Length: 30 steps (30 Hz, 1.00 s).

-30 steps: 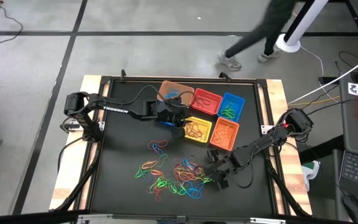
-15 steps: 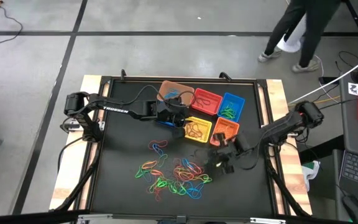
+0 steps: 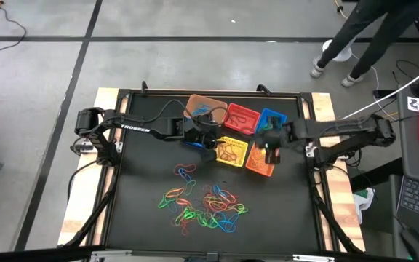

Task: Sort rubber bands into baskets
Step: Put the green rubber band into the right blue basket

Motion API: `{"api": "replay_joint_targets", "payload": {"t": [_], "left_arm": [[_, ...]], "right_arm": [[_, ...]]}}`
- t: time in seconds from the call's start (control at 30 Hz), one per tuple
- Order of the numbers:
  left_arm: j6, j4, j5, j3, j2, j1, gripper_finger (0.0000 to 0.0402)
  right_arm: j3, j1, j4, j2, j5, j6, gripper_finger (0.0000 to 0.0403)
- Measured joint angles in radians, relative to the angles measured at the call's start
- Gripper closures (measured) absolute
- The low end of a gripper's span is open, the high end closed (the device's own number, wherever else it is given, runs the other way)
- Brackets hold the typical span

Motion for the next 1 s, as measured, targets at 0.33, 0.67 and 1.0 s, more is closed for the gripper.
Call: {"api": "replay_joint_targets", "payload": {"t": [0.33,0.67,1.0], "left_arm": [[0.001,-0.059,0.000,0.000,-0.010,0.000,0.0293],[-0.024,-0.366,0.006,0.000,-0.101,-0.019,0.0293],[-0.153,-0.654,0.064,0.000,-0.094,-0.085,0.0293]], "right_arm": [[-0.050,-0.365,-0.027,0.004,-0.033,-0.177,0.0394],[-0.112,-0.535,0.058,0.004,-0.234,-0.224,0.0393],[-0.129,-0.534,0.098,0.004,-0.235,-0.195,0.0349]]}}
